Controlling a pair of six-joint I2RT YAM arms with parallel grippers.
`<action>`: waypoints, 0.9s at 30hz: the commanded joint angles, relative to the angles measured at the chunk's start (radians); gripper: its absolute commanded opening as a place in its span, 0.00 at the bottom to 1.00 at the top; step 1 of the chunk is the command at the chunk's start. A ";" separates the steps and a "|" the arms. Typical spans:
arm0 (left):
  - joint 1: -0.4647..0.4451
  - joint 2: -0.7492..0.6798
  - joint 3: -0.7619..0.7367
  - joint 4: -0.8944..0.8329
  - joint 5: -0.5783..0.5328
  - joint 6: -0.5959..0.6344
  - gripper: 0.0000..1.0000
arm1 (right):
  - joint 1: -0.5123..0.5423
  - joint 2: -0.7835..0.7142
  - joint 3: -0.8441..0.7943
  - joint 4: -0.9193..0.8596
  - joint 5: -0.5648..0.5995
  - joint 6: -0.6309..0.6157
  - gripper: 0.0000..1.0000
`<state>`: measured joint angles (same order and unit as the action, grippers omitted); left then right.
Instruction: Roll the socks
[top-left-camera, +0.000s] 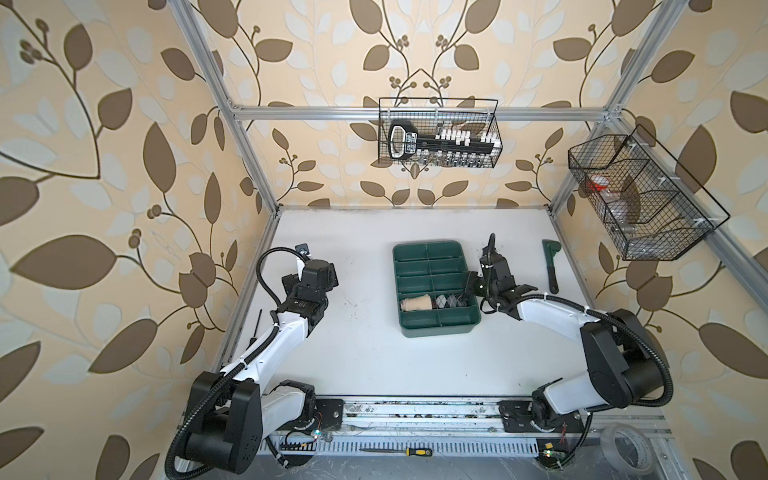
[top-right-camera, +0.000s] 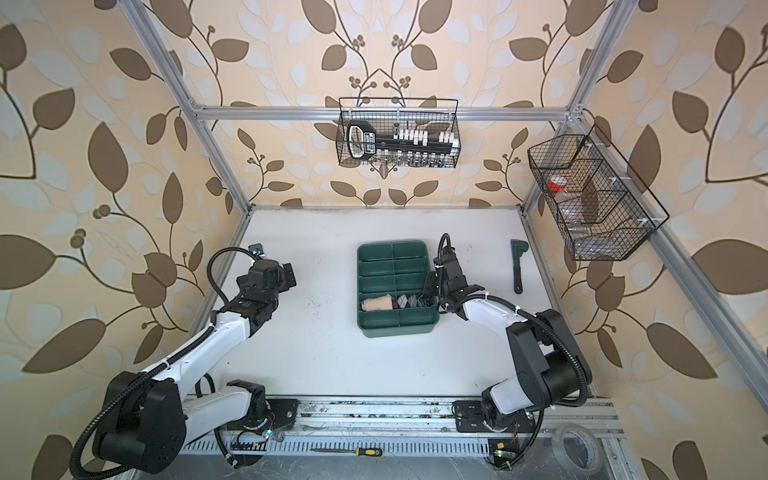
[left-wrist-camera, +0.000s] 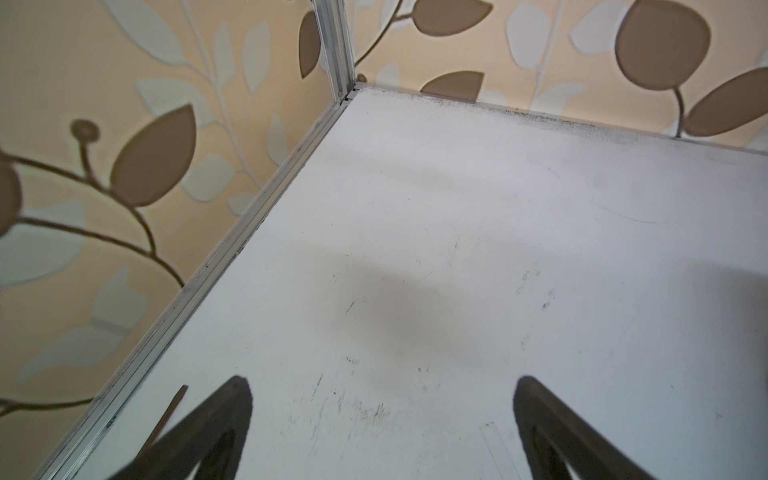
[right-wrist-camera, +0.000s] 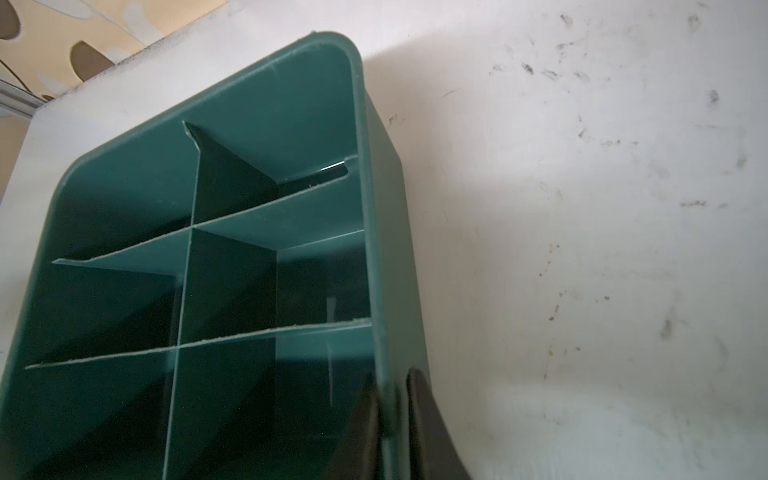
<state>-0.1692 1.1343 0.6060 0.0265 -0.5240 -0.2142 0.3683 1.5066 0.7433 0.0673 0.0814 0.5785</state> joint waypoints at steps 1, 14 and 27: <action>0.002 -0.007 0.005 0.010 -0.015 -0.016 0.99 | 0.034 0.027 0.048 0.034 0.035 0.065 0.12; -0.028 0.017 -0.057 0.144 -0.078 0.204 0.99 | -0.002 -0.190 0.089 -0.064 0.024 -0.102 0.67; 0.018 0.202 -0.201 0.546 -0.029 0.185 0.99 | -0.180 -0.681 -0.416 0.328 0.311 -0.542 0.77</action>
<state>-0.1734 1.3148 0.3920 0.4438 -0.5804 -0.0174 0.1989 0.8524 0.4236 0.2462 0.2798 0.1436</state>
